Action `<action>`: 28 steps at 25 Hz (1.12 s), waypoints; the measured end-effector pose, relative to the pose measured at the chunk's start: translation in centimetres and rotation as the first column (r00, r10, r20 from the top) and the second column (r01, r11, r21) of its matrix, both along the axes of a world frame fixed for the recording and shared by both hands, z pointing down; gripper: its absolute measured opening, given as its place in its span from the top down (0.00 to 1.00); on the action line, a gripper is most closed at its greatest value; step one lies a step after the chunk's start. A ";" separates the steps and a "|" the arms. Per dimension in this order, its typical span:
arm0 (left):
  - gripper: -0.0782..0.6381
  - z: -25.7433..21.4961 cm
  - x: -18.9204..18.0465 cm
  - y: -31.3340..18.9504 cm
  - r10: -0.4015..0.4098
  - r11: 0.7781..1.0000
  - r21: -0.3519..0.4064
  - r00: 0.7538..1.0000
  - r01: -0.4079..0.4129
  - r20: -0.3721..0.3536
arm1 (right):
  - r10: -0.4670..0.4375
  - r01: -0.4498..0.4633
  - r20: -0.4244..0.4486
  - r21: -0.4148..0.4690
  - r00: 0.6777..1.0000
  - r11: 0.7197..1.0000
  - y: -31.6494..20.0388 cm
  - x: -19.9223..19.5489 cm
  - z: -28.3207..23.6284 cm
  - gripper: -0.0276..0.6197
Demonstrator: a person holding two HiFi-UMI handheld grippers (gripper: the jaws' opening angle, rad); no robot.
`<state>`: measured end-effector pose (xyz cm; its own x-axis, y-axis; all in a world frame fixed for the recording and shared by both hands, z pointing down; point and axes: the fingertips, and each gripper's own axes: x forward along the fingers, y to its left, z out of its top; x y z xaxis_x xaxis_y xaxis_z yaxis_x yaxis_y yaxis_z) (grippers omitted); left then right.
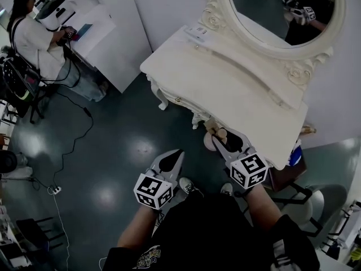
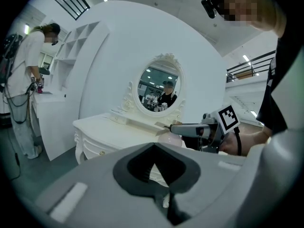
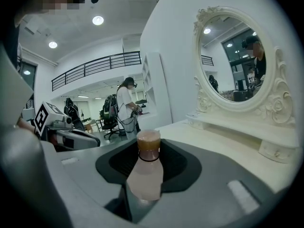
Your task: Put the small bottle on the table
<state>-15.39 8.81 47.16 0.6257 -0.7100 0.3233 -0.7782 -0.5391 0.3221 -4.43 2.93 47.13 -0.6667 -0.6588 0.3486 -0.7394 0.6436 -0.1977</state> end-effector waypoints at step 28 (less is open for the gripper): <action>0.89 -1.7 -3.1 -3.8 -0.011 0.999 0.039 1.000 0.012 -0.022 | -0.049 0.049 -0.015 0.012 0.999 0.999 -3.9 -4.3 -1.5 0.70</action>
<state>-18.53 4.99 45.47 0.6244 -0.7286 0.2816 -0.7771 -0.5428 0.3185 -8.71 -1.01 45.68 -0.6929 -0.6302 0.3503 -0.7099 0.6813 -0.1786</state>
